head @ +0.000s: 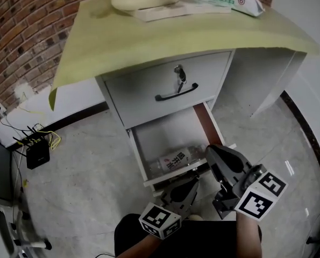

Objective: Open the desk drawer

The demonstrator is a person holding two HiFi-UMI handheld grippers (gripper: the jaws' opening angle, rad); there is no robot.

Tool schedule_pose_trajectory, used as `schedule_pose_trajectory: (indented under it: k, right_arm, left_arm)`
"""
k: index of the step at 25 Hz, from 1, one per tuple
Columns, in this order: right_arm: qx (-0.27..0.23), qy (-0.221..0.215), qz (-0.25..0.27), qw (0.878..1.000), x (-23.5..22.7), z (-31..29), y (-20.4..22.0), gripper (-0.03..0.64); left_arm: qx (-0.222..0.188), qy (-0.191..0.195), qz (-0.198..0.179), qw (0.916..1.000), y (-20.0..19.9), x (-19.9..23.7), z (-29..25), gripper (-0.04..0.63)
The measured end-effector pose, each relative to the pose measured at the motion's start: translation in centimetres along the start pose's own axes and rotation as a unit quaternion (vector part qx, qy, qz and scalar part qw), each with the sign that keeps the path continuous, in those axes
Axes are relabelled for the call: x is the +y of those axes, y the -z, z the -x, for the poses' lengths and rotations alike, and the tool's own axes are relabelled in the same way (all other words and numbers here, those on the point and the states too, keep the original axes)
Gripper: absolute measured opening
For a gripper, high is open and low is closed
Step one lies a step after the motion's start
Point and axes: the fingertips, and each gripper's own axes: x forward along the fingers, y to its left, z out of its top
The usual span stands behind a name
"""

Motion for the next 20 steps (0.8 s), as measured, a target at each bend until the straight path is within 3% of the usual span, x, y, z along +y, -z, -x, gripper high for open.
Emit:
schedule_pose_trajectory:
  k: [4,11,16,20]
  right_arm:
    - [-0.030,-0.012,-0.051,0.998,-0.8,-0.4,-0.3,0.012]
    - [0.004,0.026,-0.108,0.994,-4.1,-1.9,2.6,0.012]
    - [-0.003,0.038,-0.160,0.986,-5.0,-2.3,3.0,0.012]
    - [-0.043,0.063,-0.197,0.977,-5.9,-2.1,1.4,0.012]
  left_arm:
    - [-0.006,0.001,-0.012,0.9999,0.1,-0.2,-0.6,0.011]
    - [0.001,-0.013,0.026,0.9996,0.1,0.5,-1.3,0.010]
    - [0.014,-0.049,0.053,0.9973,0.3,0.3,-0.5,0.011]
    - [0.014,-0.078,0.054,0.9954,-0.4,-0.1,1.0,0.011]
